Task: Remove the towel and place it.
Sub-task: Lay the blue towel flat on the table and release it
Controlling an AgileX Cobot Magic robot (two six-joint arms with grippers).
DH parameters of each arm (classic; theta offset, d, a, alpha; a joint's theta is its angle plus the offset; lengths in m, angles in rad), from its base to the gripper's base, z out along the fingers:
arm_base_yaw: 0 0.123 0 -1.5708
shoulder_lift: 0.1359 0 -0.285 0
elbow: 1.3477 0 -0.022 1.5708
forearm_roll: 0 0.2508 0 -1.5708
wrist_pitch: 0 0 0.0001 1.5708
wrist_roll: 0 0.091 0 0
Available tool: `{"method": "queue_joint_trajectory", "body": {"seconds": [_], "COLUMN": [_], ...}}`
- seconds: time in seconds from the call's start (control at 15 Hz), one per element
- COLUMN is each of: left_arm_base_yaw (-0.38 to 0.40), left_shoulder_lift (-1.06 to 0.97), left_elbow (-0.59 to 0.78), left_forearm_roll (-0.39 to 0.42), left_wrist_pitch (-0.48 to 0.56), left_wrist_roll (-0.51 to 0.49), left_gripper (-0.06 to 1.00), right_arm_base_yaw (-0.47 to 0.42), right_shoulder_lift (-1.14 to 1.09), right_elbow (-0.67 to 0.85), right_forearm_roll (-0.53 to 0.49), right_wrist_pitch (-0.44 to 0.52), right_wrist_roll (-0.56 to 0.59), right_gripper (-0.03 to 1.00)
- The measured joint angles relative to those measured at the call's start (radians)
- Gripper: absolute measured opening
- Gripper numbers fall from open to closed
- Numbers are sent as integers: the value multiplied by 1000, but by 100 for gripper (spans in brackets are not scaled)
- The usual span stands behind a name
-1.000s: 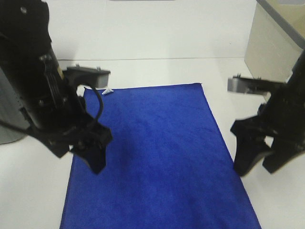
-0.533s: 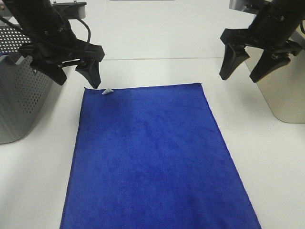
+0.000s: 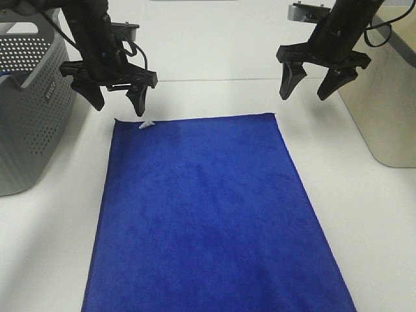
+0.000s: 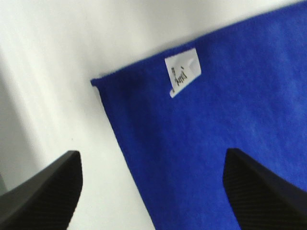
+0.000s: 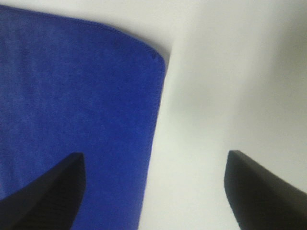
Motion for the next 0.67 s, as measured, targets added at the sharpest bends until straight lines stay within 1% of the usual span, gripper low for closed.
{"method": "queue_joint_trajectory", "body": {"seconds": [0.07,0.13,0.33,0.4,0.53,0.67], "left_arm_base_yaw": [11,24,55,55,71,73], "left_shoulder_lift": [32,53,71,71,98,125], "left_elbow": [-43,-57,-59,-59,-61,-63], "left_forearm_roll": [3,5,12,12,-13,-31], "left_wrist_pitch": [0,0,6,6,6,8], "left_wrist_roll": [-8,-13,-15,-15,-10,1], "left_gripper": [76,76,76,76,76,76], "right_arm_base_yaw": [0,0,0,0,0,0], "right_shoulder_lift": [28,50,89,89,125,145], "right_elbow": [-25,-38,-46,-46,-46,-47], "right_forearm_roll": [-4,-4,-1,-1,7,11], "right_wrist_pitch": [0,0,-15,-15,-55,-65], "right_wrist_roll": [0,-3,-25,-25,-26,-27], "right_gripper": [78,78,78,78,78,78]}}
